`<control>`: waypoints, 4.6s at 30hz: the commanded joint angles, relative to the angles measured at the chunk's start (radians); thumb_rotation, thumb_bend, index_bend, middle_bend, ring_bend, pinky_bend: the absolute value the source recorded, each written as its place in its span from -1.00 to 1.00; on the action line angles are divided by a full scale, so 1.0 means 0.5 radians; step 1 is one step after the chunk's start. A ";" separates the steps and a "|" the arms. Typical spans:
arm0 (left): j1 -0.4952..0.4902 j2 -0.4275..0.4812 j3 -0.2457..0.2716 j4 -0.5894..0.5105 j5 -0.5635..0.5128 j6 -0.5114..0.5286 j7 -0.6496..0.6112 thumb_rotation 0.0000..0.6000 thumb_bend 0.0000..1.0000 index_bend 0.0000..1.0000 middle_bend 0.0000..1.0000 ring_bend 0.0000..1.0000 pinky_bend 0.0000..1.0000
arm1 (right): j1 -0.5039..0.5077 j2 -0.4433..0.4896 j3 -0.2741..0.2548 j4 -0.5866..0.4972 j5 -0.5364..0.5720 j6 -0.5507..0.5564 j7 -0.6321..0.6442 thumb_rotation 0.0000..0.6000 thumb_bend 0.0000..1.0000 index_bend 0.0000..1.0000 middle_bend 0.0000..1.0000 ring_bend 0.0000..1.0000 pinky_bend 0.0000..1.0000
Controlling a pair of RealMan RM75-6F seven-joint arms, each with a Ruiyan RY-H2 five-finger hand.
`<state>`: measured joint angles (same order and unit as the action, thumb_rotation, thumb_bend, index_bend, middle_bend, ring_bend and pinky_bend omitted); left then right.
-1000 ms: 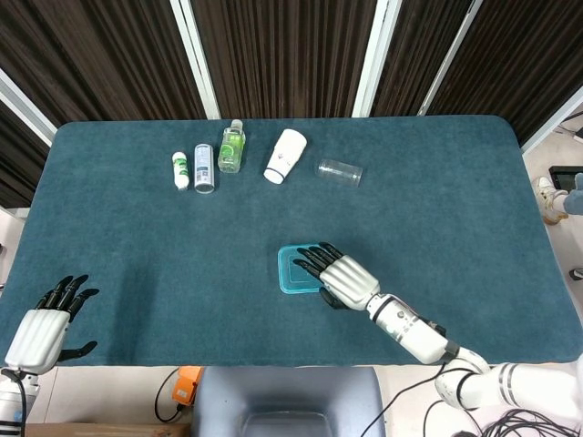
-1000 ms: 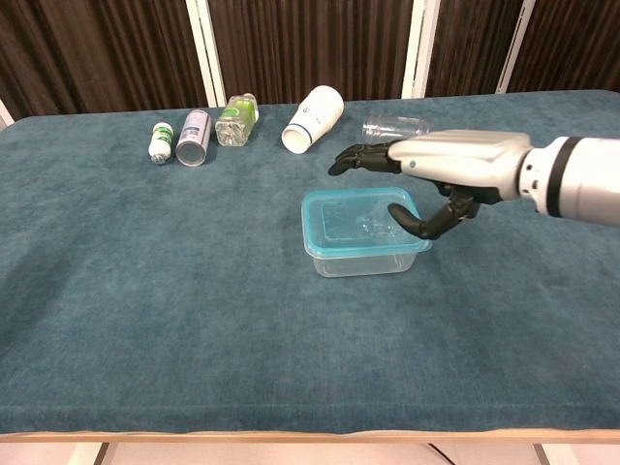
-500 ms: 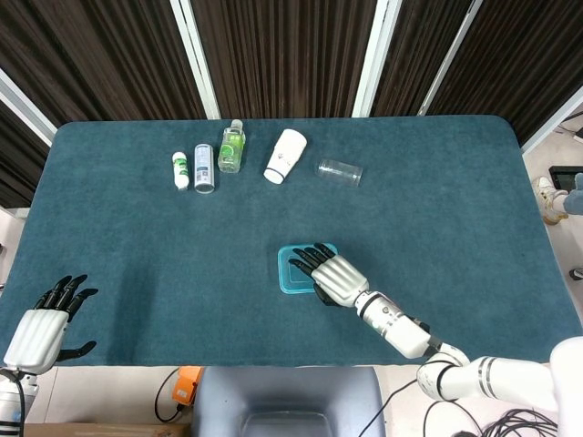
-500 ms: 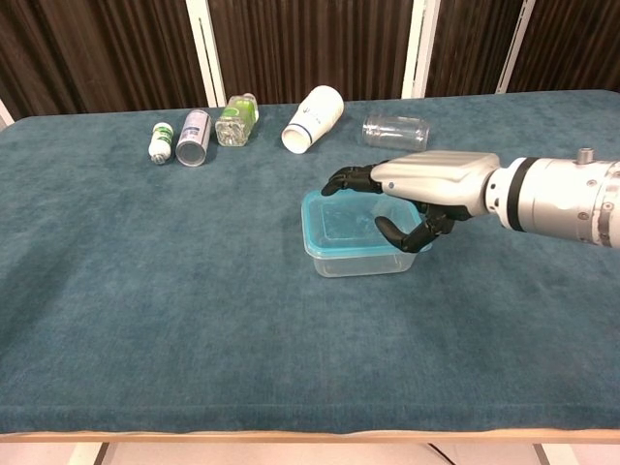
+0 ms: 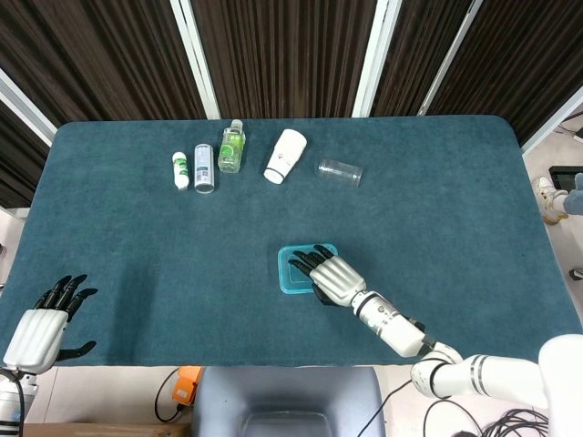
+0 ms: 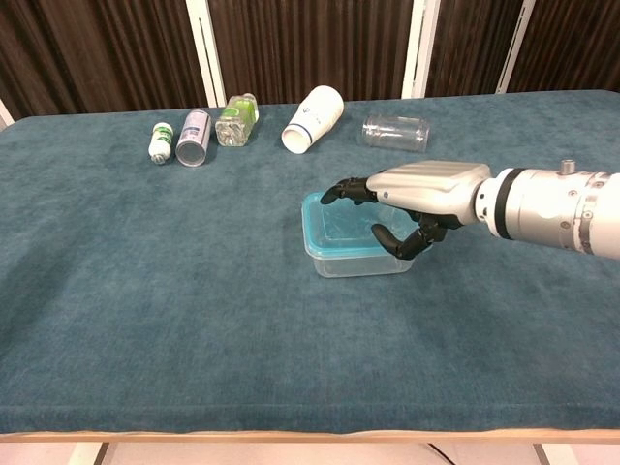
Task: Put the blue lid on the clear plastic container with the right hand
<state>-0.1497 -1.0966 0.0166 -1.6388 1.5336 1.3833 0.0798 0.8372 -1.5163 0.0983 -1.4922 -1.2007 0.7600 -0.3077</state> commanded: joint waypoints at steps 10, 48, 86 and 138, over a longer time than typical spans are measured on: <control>0.002 0.003 0.001 -0.002 0.003 0.003 -0.005 1.00 -0.08 -0.56 -0.85 -0.95 -0.57 | -0.012 -0.021 -0.023 0.066 -0.075 -0.007 0.153 1.00 0.75 -0.75 -0.66 -0.56 -0.54; 0.003 0.004 0.004 -0.009 0.001 -0.001 0.009 1.00 -0.08 -0.56 -0.85 -0.95 -0.57 | -0.082 0.057 -0.174 -0.067 -0.655 0.262 0.471 1.00 0.73 -0.75 -0.67 -0.62 -0.58; 0.005 0.011 0.000 -0.006 -0.003 0.004 -0.019 1.00 -0.08 -0.56 -0.85 -0.95 -0.56 | -0.071 0.005 -0.222 0.038 -0.674 0.145 0.610 1.00 0.73 -0.76 -0.67 -0.62 -0.58; 0.007 0.010 -0.002 -0.009 -0.003 0.007 -0.014 1.00 -0.08 -0.56 -0.85 -0.94 -0.56 | -0.044 -0.053 -0.075 0.167 -0.598 0.195 0.606 1.00 0.73 -0.75 -0.67 -0.62 -0.58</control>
<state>-0.1461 -1.0916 0.0158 -1.6435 1.5319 1.3868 0.0726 0.8089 -1.5339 0.0514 -1.4154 -1.5109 0.8672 0.0060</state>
